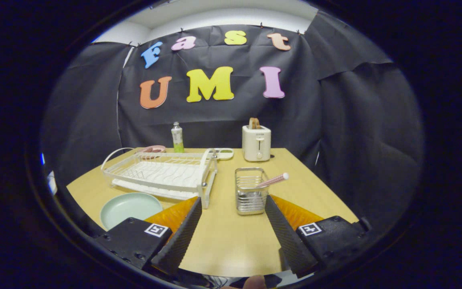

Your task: Take the plate from the dish rack, then take the spoon from the basket and place it into the plate.

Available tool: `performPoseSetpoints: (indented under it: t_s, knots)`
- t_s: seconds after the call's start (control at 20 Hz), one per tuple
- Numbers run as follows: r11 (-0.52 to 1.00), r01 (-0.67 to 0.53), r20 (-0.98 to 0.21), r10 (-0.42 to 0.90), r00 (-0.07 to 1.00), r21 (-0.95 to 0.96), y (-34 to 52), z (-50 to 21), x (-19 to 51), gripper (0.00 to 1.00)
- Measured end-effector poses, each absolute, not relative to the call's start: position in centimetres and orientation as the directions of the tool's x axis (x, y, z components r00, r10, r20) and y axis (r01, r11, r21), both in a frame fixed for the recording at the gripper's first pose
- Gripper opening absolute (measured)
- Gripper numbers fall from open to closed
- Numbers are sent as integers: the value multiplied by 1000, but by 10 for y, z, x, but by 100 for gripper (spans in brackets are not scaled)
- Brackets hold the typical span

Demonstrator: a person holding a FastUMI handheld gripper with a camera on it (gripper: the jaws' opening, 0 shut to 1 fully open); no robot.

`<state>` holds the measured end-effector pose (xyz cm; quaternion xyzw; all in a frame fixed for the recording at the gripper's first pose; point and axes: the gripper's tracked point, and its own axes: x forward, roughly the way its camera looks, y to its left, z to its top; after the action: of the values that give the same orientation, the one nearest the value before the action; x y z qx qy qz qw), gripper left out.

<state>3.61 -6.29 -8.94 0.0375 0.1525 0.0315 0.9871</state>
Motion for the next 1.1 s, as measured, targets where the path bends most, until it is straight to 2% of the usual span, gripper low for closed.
performPoseSetpoints:
  t_s: [0.2, 0.45, 0.55, 0.8, 0.95, 1.1]
  knots:
    - [996, -46, -224, 62, 973, 76, -93, -90, 65, 100]
    - [989, -63, -242, 95, 966, 136, -103, -105, 116, 97]
    - [977, -78, -257, 129, 958, 199, -101, -108, 131, 87]
    - [929, -103, -258, 203, 945, 355, -93, -105, 143, 49]
    - [910, -85, -264, 206, 942, 405, -90, -97, 147, 31]
    - [890, -122, -296, 272, 916, 440, -70, -92, 138, 22]
